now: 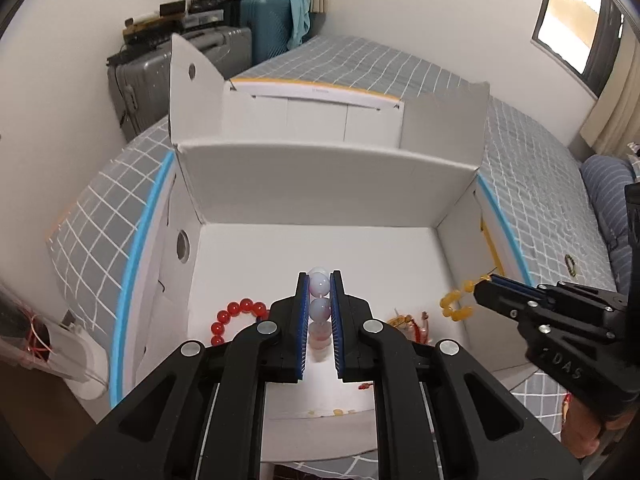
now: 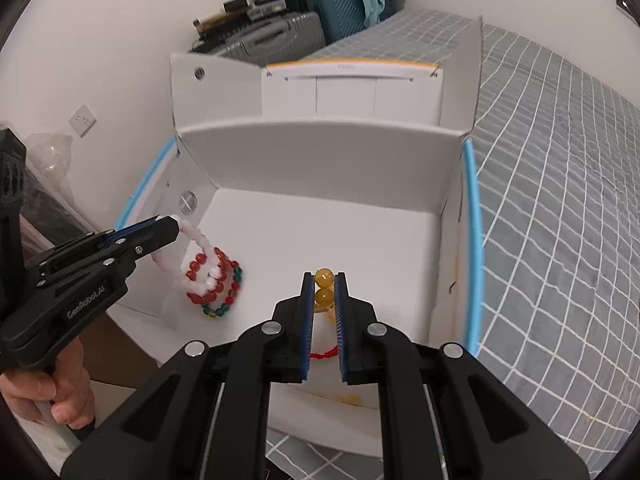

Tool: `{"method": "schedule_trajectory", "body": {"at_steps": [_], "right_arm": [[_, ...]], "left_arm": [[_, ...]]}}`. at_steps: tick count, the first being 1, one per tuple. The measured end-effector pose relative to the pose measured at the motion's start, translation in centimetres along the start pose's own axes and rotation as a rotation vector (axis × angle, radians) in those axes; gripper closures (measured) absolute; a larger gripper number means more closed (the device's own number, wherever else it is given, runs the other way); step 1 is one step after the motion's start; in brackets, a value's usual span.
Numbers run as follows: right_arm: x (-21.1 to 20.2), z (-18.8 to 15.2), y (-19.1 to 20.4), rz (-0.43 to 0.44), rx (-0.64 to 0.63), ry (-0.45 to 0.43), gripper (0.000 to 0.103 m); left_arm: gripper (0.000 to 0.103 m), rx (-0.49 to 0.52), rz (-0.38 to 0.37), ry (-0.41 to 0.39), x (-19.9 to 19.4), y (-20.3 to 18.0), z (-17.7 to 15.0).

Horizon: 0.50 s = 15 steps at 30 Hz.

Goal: Organize jewelry
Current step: 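Carry the pink-white and amber bracelets with both tools into the box, then open the left tool and the right tool to drop both bracelets in the box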

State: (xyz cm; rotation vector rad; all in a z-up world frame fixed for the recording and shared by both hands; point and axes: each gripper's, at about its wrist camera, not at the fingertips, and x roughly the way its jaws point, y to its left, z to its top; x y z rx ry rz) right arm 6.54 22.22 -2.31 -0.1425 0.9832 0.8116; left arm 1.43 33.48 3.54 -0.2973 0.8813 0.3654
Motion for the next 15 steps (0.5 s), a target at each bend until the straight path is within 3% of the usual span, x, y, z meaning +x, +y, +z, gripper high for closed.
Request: {"method": "schedule_trajectory", "body": {"at_steps": [15], "right_arm": [[2.2, -0.9, -0.5, 0.024, 0.032, 0.044, 0.091]], "left_arm": [[0.093, -0.011, -0.001, 0.033, 1.7, -0.1, -0.6]]}}
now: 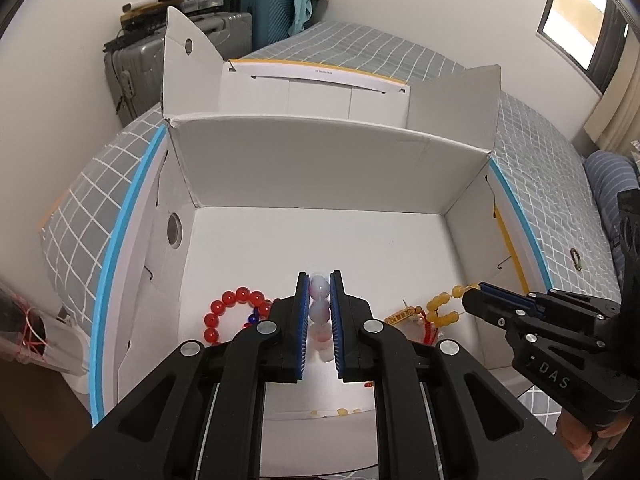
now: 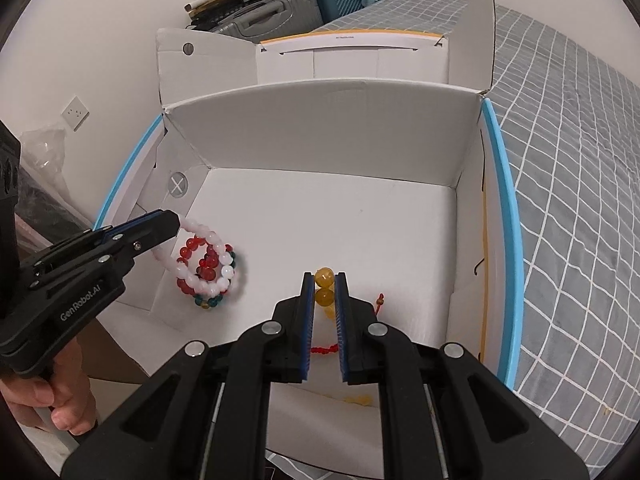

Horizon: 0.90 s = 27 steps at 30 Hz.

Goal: Organize jewelry
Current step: 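Open the left tool and the right tool to drop both bracelets in the box, then move both tools back over the bed toward the last two bracelets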

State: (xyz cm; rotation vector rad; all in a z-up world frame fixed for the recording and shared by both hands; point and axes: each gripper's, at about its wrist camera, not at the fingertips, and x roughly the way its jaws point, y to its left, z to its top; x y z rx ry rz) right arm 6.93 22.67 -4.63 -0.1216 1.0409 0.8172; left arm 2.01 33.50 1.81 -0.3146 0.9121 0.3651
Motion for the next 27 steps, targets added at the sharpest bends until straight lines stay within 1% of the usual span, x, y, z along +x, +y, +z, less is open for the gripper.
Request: {"method": "schedule_trajectory", "body": {"at_steps": [3, 4, 5, 6, 7, 8, 9, 12, 13, 14, 17, 19, 20, 21, 22, 27], "right_arm": [[-0.3, 0.1, -0.1, 0.008, 0.005, -0.003, 0.091], [-0.3, 0.1, -0.2, 0.014, 0.008, -0.002, 0.089], [-0.5, 0.1, -0.3, 0.015, 0.011, -0.004, 0.084], [-0.6, 0.1, -0.3, 0.015, 0.012, -0.008, 0.08], [-1.0, 0.1, -0.3, 0.014, 0.009, -0.019, 0.071], [-1.3, 0.1, -0.4, 0.011, 0.006, -0.03, 0.063], [-2.0, 0.0, -0.6, 0.006, 0.005, -0.049, 0.06], [-3.6, 0.0, -0.9, -0.002, 0.009, -0.093, 0.04], [-4.4, 0.0, -1.2, -0.019, 0.012, -0.119, 0.032], [-5.1, -0.1, -1.5, -0.037, 0.016, -0.142, 0.026], [-7.0, -0.4, -2.8, -0.102, 0.043, -0.208, 0.017], [-7.9, -0.7, -3.9, -0.13, 0.057, -0.231, 0.014], [-8.3, -0.9, -4.6, -0.146, 0.069, -0.237, 0.012], [-8.7, -1.1, -5.4, -0.159, 0.084, -0.243, 0.012], [-9.0, -1.3, -6.0, -0.168, 0.095, -0.246, 0.011], [-10.9, -2.5, -9.8, -0.235, 0.155, -0.268, 0.009]], "left_arm": [[0.091, -0.004, 0.011, -0.005, -0.1, 0.0, 0.0], [0.091, -0.004, 0.013, -0.006, -0.2, -0.1, 0.0], [0.09, -0.004, 0.014, -0.006, -0.3, -0.1, 0.1], [0.084, -0.005, 0.019, -0.008, -0.4, -0.1, 0.1], [0.079, -0.006, 0.024, -0.012, -0.6, -0.1, 0.0], [0.071, -0.008, 0.03, -0.021, -0.8, -0.2, 0.0], [0.064, -0.008, 0.036, -0.031, -1.0, -0.3, 0.0], [0.055, 0.003, 0.039, -0.041, -1.5, -0.6, 0.2], [0.054, 0.006, 0.039, -0.045, -1.6, -0.8, 0.2], [0.05, 0.01, 0.039, -0.051, -1.8, -1.1, 0.3], [0.038, 0.016, 0.043, -0.073, -2.3, -2.0, 0.5], [0.036, 0.021, 0.039, -0.078, -2.5, -2.7, 0.7], [0.032, 0.026, 0.037, -0.081, -2.5, -3.1, 0.7], [0.028, 0.031, 0.038, -0.088, -2.6, -3.6, 0.8], [0.026, 0.037, 0.038, -0.092, -2.6, -4.0, 0.8], [0.013, 0.075, 0.032, -0.109, -2.7, -6.8, 0.8]]}}
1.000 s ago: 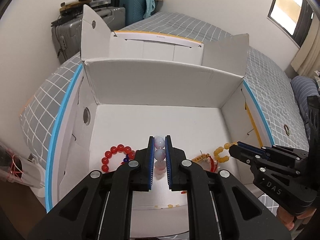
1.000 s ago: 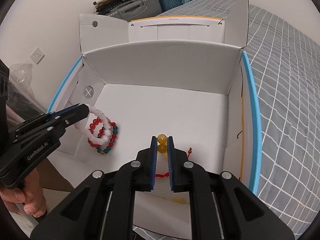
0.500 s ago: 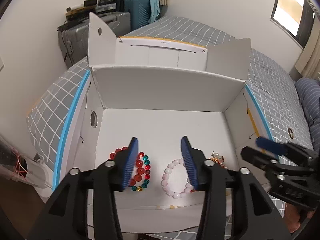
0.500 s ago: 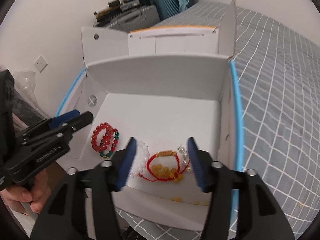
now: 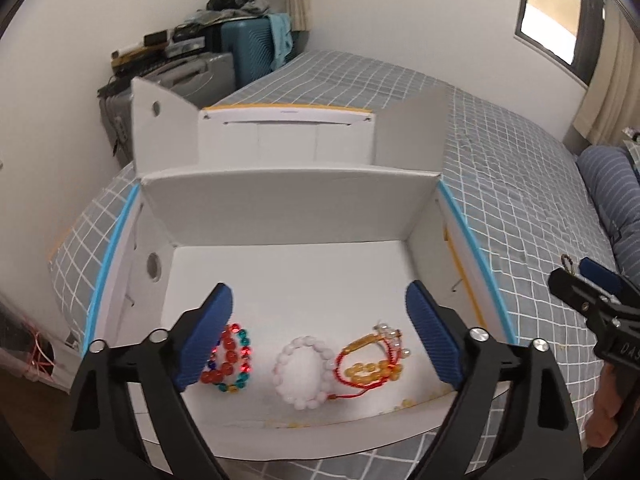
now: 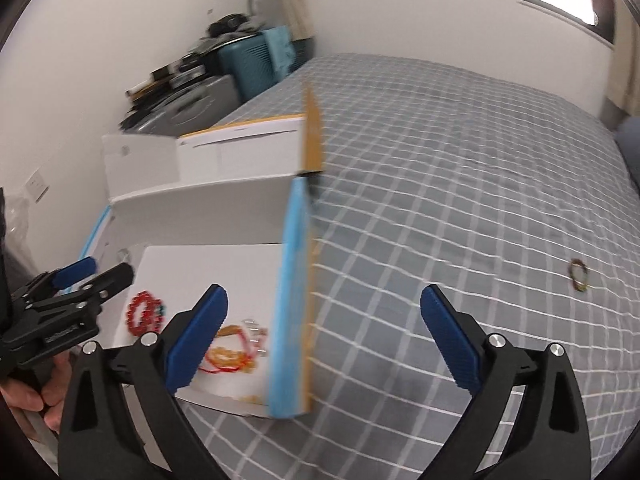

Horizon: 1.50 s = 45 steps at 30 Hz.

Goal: Organize jewelry
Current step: 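Move both tools back over the bed toward the last two bracelets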

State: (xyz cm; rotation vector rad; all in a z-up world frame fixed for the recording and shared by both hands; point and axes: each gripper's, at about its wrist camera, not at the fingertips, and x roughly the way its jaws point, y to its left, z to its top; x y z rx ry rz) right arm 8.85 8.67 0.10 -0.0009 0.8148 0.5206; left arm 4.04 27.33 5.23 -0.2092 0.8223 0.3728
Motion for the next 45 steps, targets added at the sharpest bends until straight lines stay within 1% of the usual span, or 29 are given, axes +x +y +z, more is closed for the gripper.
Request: {"method": "schedule_trajectory", "body": {"at_steps": [3, 8, 12, 17, 19, 22, 23, 25, 26, 27, 29, 31, 34, 35, 38, 42, 45], "right_arm": [[-0.8, -0.4, -1.9, -0.027, 0.026, -0.011, 0.009], [-2.2, -1.0, -5.2, -0.099, 0.046, -0.031, 0.009], [-3.1, -1.3, -9.0, -0.146, 0.085, -0.037, 0.009], [-3.3, -1.1, -15.0, -0.226, 0.142, -0.03, 0.009], [-3.2, -1.1, -15.7, -0.233, 0.147, -0.027, 0.009], [-2.9, -0.9, -19.1, -0.256, 0.176, -0.013, 0.009], [-2.5, -0.8, -21.6, -0.254, 0.208, -0.002, 0.009], [-2.3, -0.7, -22.4, -0.256, 0.218, 0.004, 0.009], [-1.8, -0.6, -24.6, -0.272, 0.241, 0.017, 0.009], [-1.8, -0.6, -24.6, -0.272, 0.241, 0.017, 0.009], [-1.2, -0.5, -26.2, -0.282, 0.247, 0.029, 0.009], [-0.5, -0.4, -27.7, -0.304, 0.26, 0.045, 0.009], [1.1, -0.7, -29.8, -0.293, 0.282, 0.076, 0.009], [1.6, -0.8, -30.4, -0.294, 0.286, 0.087, 0.01], [3.6, -1.0, -32.1, -0.333, 0.292, 0.134, 0.015], [5.8, -1.1, -34.0, -0.328, 0.327, 0.185, 0.021], [7.4, -1.4, -35.4, -0.31, 0.372, 0.217, 0.027]], "left_arm": [[0.01, 0.011, -0.008, 0.002, 0.2, -1.4, 0.3], [0.007, 0.035, -0.027, -0.014, 0.1, -4.5, 0.6], [0.006, 0.06, -0.049, -0.023, -0.2, -7.4, 0.5], [0.006, 0.099, -0.079, -0.022, -0.7, -11.4, 0.0], [0.006, 0.109, -0.1, -0.015, -0.9, -12.9, -0.4], [0.006, 0.109, -0.133, 0.002, -1.1, -15.4, -1.2], [0.006, 0.102, -0.153, 0.015, -1.0, -16.3, -1.7], [0.006, 0.119, -0.192, 0.046, -0.9, -18.0, -2.7], [0.006, 0.144, -0.203, 0.058, -0.8, -19.1, -3.3], [0.006, 0.155, -0.202, 0.059, -0.8, -19.6, -3.6], [0.006, 0.185, -0.195, 0.052, -0.9, -21.1, -4.6], [0.006, 0.196, -0.205, 0.058, -1.0, -22.4, -5.6], [0.006, 0.212, -0.206, 0.07, -1.1, -24.0, -7.5], [0.006, 0.225, -0.204, 0.074, -1.1, -24.5, -8.2], [0.006, 0.26, -0.205, 0.096, -1.0, -26.4, -10.6], [0.006, 0.294, -0.212, 0.138, -0.6, -28.3, -14.0], [0.006, 0.296, -0.229, 0.165, -0.4, -28.8, -15.7]]}}
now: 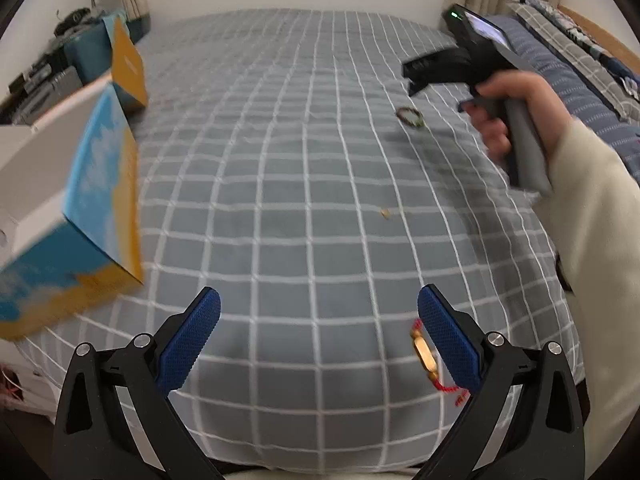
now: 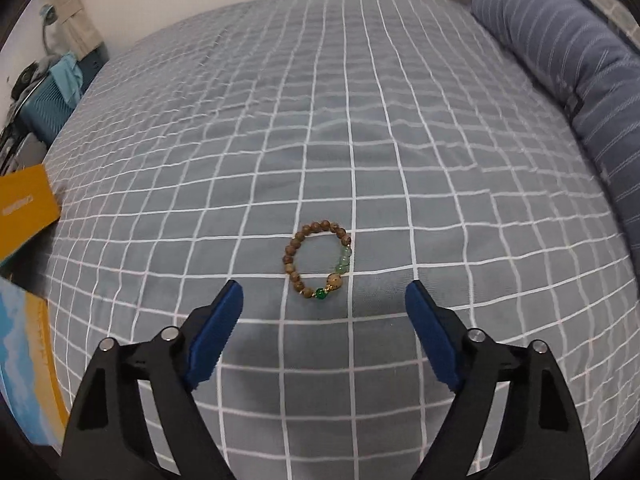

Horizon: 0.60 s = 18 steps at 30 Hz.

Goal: Organize jewelry
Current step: 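Move both tools back over the bed toward the last two bracelets, then grasp the red cord gold-tag bracelet with the left tool while the right tool grasps the wooden bead bracelet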

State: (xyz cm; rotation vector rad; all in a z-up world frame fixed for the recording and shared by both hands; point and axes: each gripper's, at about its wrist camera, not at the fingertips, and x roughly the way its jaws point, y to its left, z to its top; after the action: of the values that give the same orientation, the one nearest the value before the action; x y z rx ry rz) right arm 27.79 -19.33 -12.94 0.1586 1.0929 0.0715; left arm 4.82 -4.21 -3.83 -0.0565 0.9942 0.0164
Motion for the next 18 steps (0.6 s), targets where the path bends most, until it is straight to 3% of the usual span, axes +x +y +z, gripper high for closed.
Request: {"method": "schedule_trajectory", "body": {"at_steps": [11, 18], "right_arm": [[4.1, 0.2, -1.5, -0.013, 0.067, 0.073, 0.057], [5.1, 0.4, -1.8, -0.001, 0.101, 0.097, 0.066]], "left_arm": [[0.006, 0.023, -0.013, 0.081, 3.0, -1.9, -3.0], [0.006, 0.043, -0.056, 0.099, 3.8, -2.7, -3.9]]}}
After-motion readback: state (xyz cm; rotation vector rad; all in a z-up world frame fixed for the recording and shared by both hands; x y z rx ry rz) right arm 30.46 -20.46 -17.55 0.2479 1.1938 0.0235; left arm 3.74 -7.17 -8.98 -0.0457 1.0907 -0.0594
